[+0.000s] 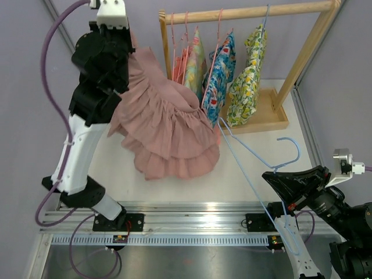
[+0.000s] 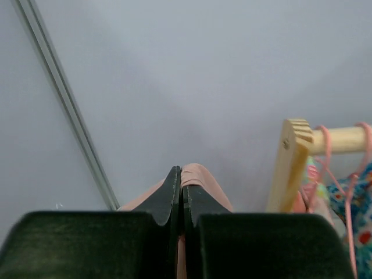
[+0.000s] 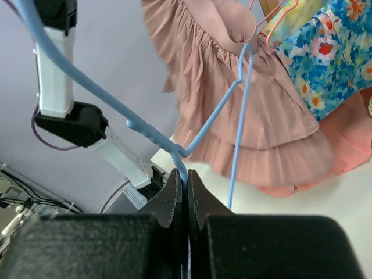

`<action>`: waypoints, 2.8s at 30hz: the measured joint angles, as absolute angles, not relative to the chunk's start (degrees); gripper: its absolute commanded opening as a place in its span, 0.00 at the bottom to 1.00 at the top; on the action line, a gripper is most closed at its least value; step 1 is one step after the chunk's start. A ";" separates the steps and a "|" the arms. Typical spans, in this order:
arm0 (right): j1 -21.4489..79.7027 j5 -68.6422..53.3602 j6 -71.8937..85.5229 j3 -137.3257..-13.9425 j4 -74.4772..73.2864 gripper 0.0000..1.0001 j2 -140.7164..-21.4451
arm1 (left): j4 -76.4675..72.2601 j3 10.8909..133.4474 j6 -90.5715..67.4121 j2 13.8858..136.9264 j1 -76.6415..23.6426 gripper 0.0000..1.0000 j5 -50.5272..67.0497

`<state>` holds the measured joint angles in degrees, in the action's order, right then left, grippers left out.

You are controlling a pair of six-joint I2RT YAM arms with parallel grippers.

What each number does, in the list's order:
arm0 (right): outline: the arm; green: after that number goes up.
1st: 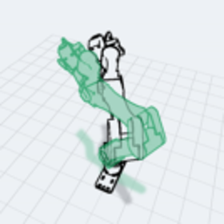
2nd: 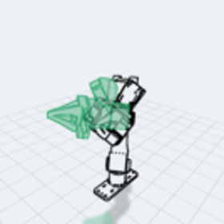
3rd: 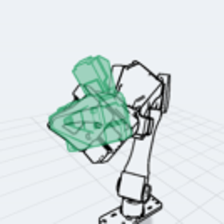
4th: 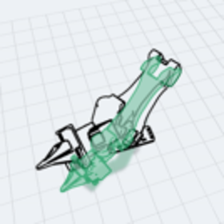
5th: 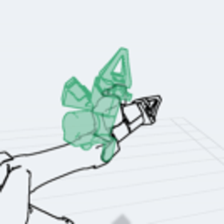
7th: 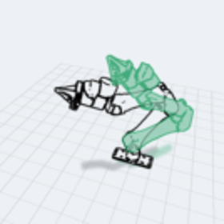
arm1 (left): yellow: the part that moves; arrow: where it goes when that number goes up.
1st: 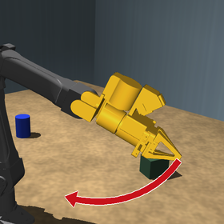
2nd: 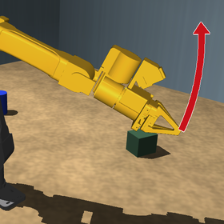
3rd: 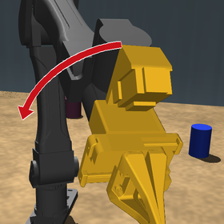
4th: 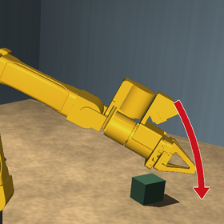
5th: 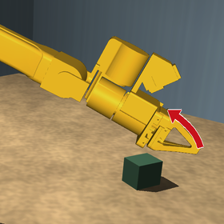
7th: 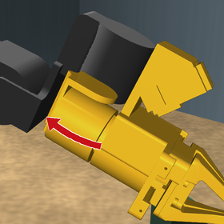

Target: Remove the skirt from the hanger

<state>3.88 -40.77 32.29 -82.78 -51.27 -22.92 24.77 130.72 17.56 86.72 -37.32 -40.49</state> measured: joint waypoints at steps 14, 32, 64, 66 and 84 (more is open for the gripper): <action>6.79 -35.38 27.16 -81.01 -56.69 0.00 -21.69 | 17.96 138.41 7.97 107.81 -12.45 0.00 -28.14; 7.14 -28.53 25.15 -88.33 -58.54 0.00 -23.49 | 22.68 131.96 -8.40 127.37 -7.05 0.99 -18.98; 4.27 4.89 14.02 -113.84 -29.28 0.00 -82.63 | 44.51 50.17 -17.85 44.58 -14.63 0.99 -10.52; 2.39 4.78 14.50 -115.33 -27.86 0.00 -85.10 | 44.14 50.11 -17.76 44.10 -14.61 0.99 -10.44; -4.14 -0.34 19.35 -113.80 -20.97 0.00 -92.25 | 43.57 50.11 -17.52 44.12 -15.35 0.99 -9.23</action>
<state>-4.14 -0.34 19.35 -113.80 -20.97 -92.25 43.57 50.11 -17.52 44.12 -15.35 -9.23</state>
